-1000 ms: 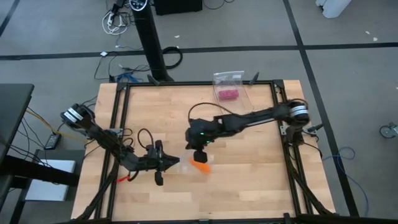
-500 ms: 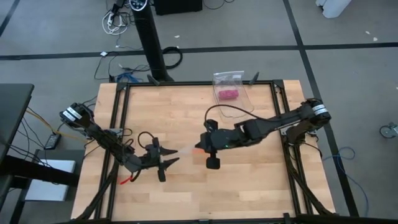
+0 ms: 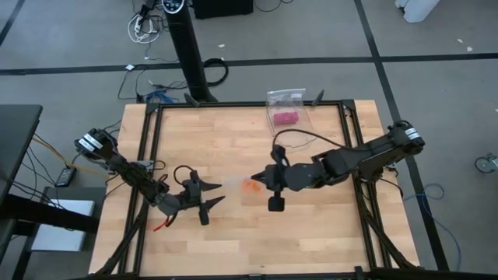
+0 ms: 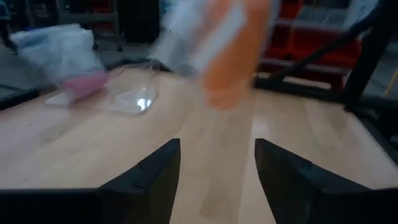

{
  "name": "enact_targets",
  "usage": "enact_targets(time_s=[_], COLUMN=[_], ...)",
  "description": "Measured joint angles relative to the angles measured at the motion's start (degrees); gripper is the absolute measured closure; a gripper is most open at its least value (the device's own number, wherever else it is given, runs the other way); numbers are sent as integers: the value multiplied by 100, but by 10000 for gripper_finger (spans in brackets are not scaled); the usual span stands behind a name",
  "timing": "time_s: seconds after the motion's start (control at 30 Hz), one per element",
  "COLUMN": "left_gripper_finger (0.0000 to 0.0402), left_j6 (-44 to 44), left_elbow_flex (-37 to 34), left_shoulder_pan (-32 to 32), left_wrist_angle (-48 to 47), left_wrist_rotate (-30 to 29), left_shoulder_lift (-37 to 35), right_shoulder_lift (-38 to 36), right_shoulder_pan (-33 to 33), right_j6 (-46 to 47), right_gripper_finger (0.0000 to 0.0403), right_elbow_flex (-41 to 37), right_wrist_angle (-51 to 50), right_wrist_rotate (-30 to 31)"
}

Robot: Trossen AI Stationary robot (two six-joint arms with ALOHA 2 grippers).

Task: Roll bandage
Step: Close the transparent zip bag

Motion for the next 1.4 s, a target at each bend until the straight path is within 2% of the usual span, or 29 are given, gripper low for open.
enact_targets(time_s=[0.3, 0.5, 0.67, 0.8, 1.07, 1.4], left_gripper_finger=[188, 188, 188, 188, 188, 188], left_j6=[1126, 1014, 1202, 1417, 1530, 1840], left_elbow_flex=[0, 15, 228, 473, 599, 597], left_shoulder_pan=[170, 456, 613, 625, 625, 625], left_wrist_angle=[1952, 2262, 2745, 2600, 1780, 2164], left_wrist_rotate=[488, 1103, 2147, 2669, 2696, 2515], left_shoulder_lift=[0, 2, 2, 2, 7, 9], right_shoulder_lift=[-342, -468, -473, -477, -477, -477], right_shoulder_pan=[427, 664, 798, 835, 842, 842], right_j6=[-373, -690, -852, -957, -1078, -1110], right_gripper_finger=[403, 403, 403, 403, 403, 403], right_elbow_flex=[0, 3, 3, 3, 3, 3], right_wrist_angle=[245, 549, 675, 788, 916, 945], right_wrist_rotate=[641, 953, 1126, 1149, 1153, 1152])
